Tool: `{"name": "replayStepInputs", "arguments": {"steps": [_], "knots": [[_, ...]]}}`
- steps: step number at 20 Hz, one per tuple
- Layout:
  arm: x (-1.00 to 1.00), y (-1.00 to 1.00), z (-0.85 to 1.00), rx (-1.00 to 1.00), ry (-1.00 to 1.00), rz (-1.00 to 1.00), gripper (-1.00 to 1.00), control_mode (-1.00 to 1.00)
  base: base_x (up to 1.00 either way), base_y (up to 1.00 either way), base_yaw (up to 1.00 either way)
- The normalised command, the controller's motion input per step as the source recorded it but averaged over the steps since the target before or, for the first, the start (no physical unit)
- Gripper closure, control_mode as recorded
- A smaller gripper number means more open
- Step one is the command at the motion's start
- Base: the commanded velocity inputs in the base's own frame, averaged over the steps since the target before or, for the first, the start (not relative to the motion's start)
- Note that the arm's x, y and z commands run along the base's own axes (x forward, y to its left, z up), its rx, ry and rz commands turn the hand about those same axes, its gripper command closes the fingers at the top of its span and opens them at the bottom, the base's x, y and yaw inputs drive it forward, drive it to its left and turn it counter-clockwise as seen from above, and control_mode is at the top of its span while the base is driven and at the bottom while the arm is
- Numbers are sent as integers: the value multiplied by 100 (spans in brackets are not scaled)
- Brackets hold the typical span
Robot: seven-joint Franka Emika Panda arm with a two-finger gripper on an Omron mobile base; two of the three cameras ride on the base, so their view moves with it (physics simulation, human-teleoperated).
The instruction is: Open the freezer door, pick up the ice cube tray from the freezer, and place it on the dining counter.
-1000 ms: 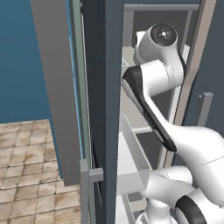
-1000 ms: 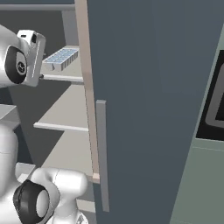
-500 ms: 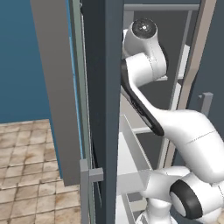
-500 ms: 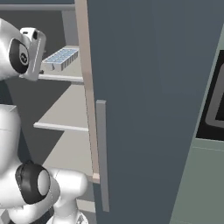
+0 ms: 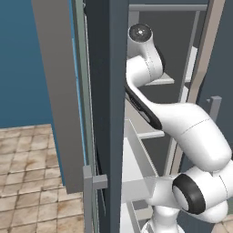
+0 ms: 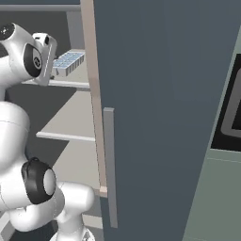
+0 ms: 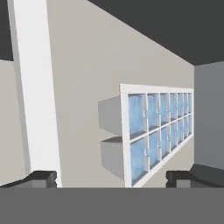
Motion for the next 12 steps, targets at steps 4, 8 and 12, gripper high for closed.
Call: {"name": "replayStepInputs", "arguments": {"steps": [4,8,12], "knots": [[46,0,-14,0,0,0,-100,-100,0,0,0],[45,0,-1,0,0,0,-100,-100,0,0,0],[39,0,0,0,0,0,-100,-100,0,0,0]]}}
